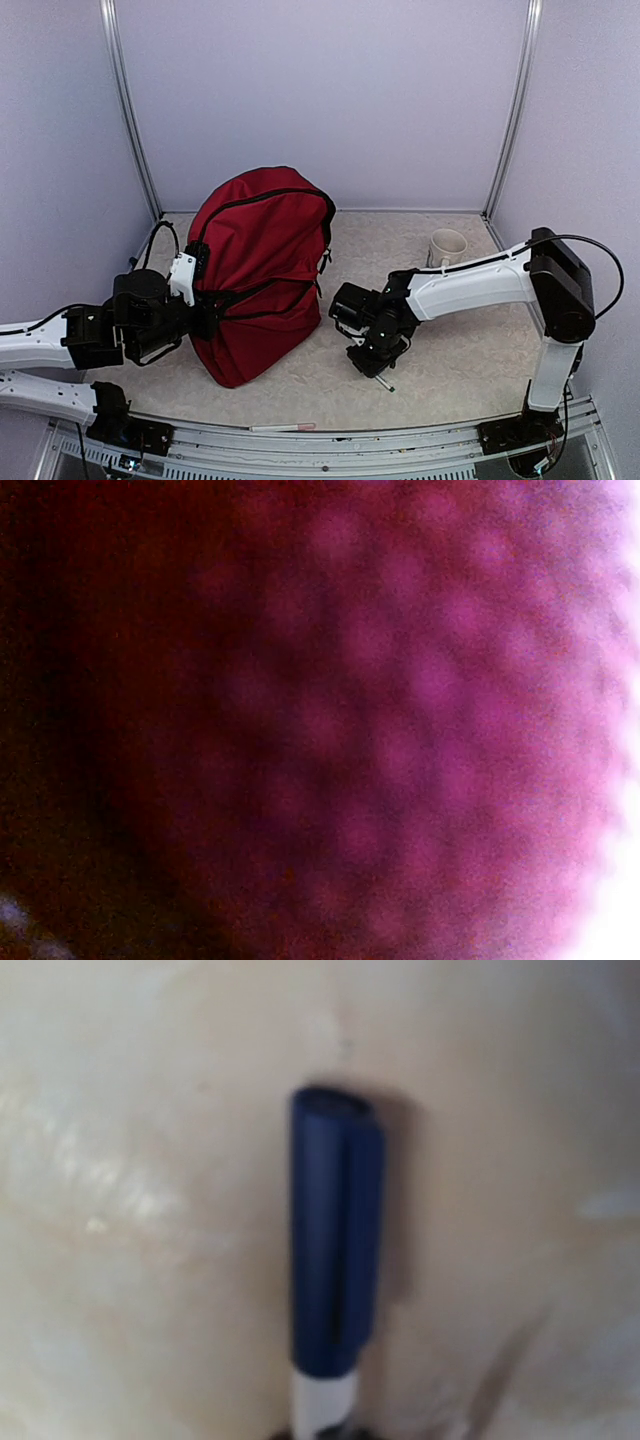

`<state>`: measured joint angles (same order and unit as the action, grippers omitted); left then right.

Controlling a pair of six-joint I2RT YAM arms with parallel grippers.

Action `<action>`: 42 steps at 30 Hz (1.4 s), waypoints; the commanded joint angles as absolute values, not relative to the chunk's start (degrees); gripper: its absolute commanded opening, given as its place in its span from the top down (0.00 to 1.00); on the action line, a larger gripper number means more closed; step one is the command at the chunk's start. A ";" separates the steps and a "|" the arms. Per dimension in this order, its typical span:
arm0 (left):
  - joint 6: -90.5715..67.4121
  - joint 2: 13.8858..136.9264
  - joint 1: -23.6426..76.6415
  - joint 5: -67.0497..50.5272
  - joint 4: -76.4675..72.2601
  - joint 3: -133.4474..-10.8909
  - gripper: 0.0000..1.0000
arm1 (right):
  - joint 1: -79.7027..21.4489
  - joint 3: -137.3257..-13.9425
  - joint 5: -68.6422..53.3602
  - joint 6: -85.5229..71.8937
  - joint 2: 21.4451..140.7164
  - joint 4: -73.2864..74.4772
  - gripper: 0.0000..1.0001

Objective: Pack the student bag
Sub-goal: Pick up the pen from the center of the board, then place the pen in the lower front pocket of the bag.

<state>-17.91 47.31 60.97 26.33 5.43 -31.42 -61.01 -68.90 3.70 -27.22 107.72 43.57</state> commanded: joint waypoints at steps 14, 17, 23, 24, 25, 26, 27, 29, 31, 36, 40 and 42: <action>-18.09 46.54 61.24 25.22 0.71 -32.41 0.85 | -60.57 -69.41 -2.63 -12.04 95.97 39.44 1.00; -18.27 46.50 61.17 25.09 0.60 -32.45 0.84 | -60.64 -67.04 -7.64 -5.80 89.27 27.98 1.00; -18.54 46.73 61.08 24.80 0.38 -32.50 0.84 | -60.64 -60.19 -22.51 8.14 80.42 -1.26 1.00; -18.54 46.86 61.01 24.76 0.29 -32.52 0.84 | -60.64 -59.39 -24.61 10.84 80.53 -6.38 1.00; -18.54 47.03 60.98 24.78 0.12 -32.52 0.84 | -60.64 -58.67 -25.96 13.55 81.05 -11.12 1.00; -18.59 47.24 60.99 24.74 -0.09 -32.44 0.84 | -60.67 -58.10 -26.34 16.22 81.94 -16.00 1.00; -18.56 47.51 60.98 24.55 -0.28 -32.52 0.83 | -60.65 -57.84 -26.47 18.51 83.26 -20.05 1.00; -18.55 48.08 60.92 24.11 -0.39 -32.67 0.84 | -60.69 -58.99 -27.60 24.03 87.03 -25.47 1.00; -18.53 48.53 60.91 23.88 -0.20 -33.01 0.84 | -60.44 -62.87 -29.52 28.46 91.97 -25.87 1.00; -18.68 48.78 60.90 23.00 -0.47 -33.22 0.84 | -59.19 -72.54 -32.52 37.37 102.67 -19.12 1.00; -18.30 48.60 60.86 22.88 -0.54 -33.22 0.84 | -56.34 -73.32 -33.32 40.92 106.23 -18.17 1.00; -17.92 48.53 60.84 22.81 -0.37 -33.35 0.84 | -55.95 -73.57 -31.07 45.38 107.02 -15.39 1.00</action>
